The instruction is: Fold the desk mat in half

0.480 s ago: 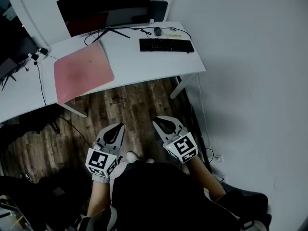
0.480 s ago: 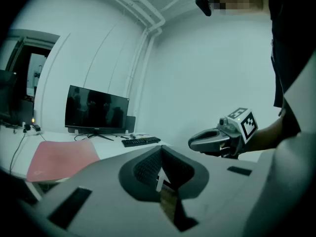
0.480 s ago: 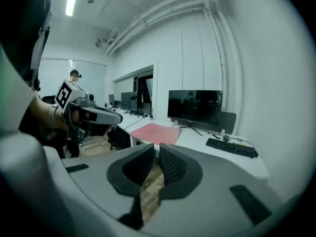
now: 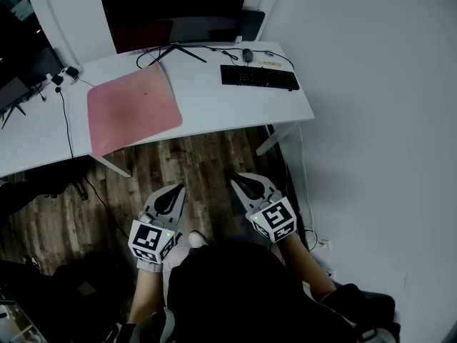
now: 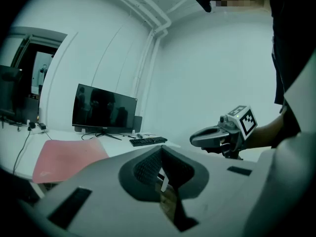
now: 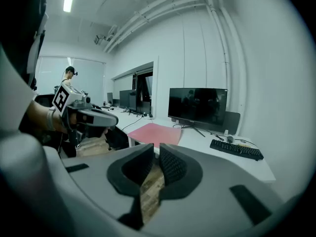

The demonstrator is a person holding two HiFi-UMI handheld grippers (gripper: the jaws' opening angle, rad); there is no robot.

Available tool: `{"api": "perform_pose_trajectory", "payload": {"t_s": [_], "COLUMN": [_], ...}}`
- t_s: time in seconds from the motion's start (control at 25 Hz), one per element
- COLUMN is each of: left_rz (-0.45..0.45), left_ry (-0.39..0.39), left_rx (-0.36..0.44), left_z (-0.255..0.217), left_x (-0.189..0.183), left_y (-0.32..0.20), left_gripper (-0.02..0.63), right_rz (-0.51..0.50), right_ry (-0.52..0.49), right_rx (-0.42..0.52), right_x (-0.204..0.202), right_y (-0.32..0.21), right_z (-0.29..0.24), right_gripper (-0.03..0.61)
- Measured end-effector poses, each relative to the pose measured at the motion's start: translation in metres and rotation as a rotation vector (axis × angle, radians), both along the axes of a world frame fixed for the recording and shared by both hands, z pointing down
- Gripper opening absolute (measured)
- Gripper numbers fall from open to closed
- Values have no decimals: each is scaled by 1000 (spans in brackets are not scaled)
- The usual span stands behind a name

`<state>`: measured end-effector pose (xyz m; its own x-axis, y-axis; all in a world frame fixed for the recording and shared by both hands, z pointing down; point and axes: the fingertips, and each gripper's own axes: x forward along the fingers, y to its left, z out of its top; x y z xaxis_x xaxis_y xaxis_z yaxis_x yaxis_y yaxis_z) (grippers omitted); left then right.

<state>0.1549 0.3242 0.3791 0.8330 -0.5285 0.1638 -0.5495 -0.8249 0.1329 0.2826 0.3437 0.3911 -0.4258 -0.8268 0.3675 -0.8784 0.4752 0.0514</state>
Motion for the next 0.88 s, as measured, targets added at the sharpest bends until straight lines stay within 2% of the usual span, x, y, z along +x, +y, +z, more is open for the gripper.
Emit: {"api": "perform_pose_trajectory", "payload": {"t_s": [0.16,0.36,0.52,0.68,0.88], "left_rz": [-25,-97,-129,-189,-236], "left_ry": [-8,-10,-44,-67,-81], "left_rx": [-9,-13,-45,-58,-45], "left_z": [8,13,30,39,45], "left_x": [-19,-40,-52,-65,-64], "left_y": [-13,-33,-49,-78,-129], "left_gripper": [8,8,8,8,8], "right_rz": [19,1,-21,-61,-122], "right_ry": [-50,-50,-53,-66,-77], "right_rx": [-19,-18,-32,-46,-61], "right_x": [-7,-13,-17,-23,-26], "right_y": [-23,-57,-91,-137,-202], "right_z": [-2,-7,1,6,13], "right_gripper": [46,46,46,46,46]}}
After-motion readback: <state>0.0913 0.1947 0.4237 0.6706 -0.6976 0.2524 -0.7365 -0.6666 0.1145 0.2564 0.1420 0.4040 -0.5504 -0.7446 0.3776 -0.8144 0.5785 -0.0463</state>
